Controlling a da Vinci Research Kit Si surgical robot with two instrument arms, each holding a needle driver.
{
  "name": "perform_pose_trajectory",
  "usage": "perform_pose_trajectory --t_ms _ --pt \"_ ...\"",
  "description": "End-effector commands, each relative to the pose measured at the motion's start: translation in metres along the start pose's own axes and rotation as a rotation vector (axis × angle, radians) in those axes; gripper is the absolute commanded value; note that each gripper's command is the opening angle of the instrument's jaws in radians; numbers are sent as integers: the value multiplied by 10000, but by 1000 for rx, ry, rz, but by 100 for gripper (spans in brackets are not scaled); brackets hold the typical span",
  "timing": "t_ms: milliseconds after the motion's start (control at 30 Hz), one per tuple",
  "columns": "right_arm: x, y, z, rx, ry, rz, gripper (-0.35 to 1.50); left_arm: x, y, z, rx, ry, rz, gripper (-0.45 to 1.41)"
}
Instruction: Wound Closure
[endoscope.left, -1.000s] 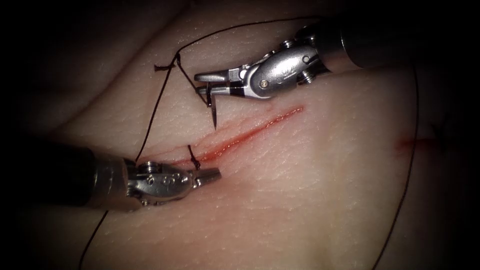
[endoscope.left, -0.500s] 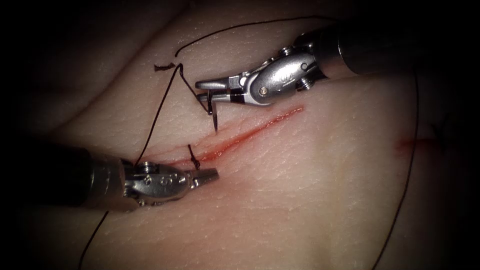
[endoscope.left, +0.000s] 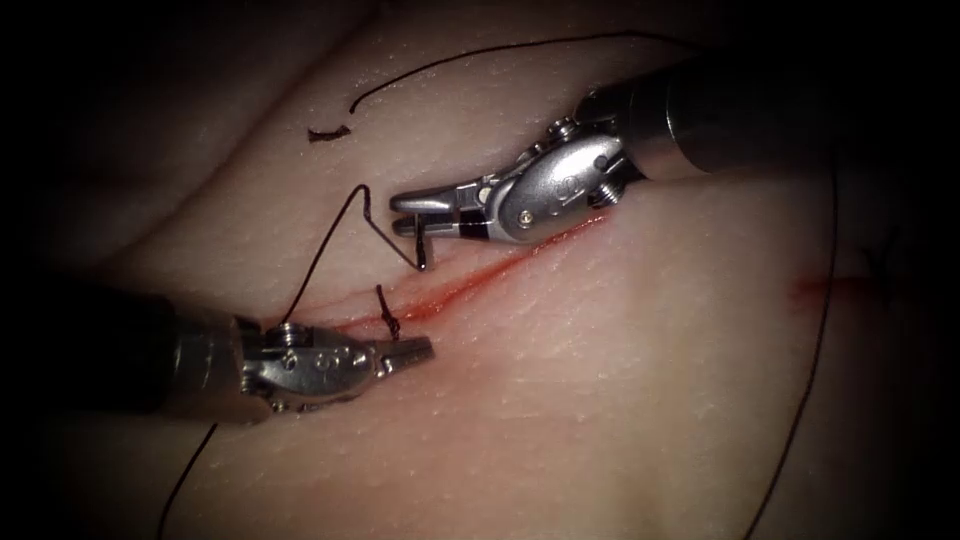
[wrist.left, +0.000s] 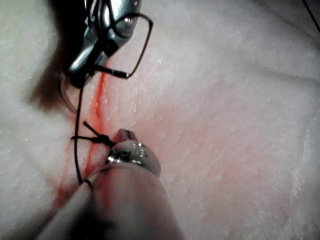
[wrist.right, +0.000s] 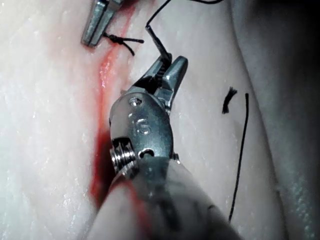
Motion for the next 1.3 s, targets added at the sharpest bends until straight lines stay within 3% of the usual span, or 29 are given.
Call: perform_pose_trajectory --t_ms 33,267,600,1033,1300 --pt "-2 -13 6 5 1 -4 -35 -4 6 7 -2 -1 -1 -45" --pt "-7 -18 -1 8 -16 -13 -35 -1 6 8 -2 -1 -3 -45" --pt "-17 4 6 -22 -29 174 -35 3 6 10 -1 -1 -7 -45" --pt "-36 -10 5 32 -35 408 -35 7 3 9 0 -3 -11 -45" --pt "-42 1 7 24 -36 526 -35 5 3 18 8 -2 -9 -45"
